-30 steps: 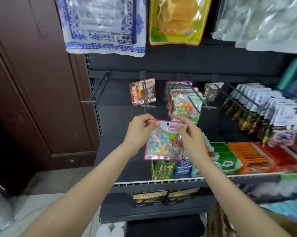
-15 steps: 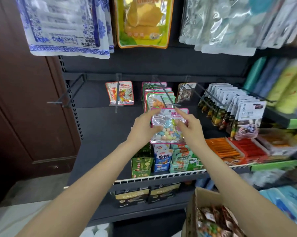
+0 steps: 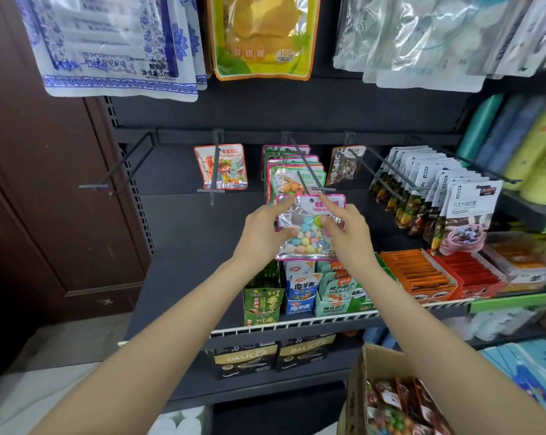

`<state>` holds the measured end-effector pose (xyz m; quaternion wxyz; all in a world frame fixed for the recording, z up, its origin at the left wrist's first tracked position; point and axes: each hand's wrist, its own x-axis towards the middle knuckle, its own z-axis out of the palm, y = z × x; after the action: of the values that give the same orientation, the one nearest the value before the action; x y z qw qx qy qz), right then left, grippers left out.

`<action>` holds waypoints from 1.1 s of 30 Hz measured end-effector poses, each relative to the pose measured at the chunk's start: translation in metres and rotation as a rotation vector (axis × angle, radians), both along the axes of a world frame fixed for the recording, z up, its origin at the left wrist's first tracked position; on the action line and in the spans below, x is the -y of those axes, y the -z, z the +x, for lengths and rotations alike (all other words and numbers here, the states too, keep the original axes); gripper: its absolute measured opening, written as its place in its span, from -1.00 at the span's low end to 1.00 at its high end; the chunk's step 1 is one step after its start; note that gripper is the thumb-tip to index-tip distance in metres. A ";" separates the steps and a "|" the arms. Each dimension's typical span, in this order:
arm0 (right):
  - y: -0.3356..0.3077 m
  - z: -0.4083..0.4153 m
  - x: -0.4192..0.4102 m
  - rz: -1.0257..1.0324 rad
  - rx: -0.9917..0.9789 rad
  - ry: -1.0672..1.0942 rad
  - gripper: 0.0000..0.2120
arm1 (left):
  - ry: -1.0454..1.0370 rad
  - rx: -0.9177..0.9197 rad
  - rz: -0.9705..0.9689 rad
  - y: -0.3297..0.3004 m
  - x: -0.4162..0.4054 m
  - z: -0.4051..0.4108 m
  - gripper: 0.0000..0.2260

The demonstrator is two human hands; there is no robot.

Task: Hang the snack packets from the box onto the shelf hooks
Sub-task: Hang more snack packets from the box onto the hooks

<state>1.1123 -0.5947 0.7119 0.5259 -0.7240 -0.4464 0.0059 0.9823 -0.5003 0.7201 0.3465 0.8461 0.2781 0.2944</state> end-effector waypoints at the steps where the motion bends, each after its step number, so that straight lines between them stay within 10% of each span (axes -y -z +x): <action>1: 0.000 0.001 -0.001 -0.002 0.000 0.004 -0.60 | -0.002 -0.004 0.007 0.000 -0.002 0.002 -0.46; 21: -0.008 0.021 -0.063 -0.149 -0.117 0.107 -0.44 | -0.123 -0.207 0.210 0.001 -0.050 0.037 -0.42; 33: 0.061 0.003 0.123 -0.299 -0.060 0.099 -0.70 | 0.040 -0.080 0.297 0.063 0.083 0.017 -0.74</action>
<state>1.1156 -0.7172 0.6512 0.4249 -0.8147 -0.3886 0.0681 0.9992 -0.5832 0.6568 0.2122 0.9044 0.2282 0.2914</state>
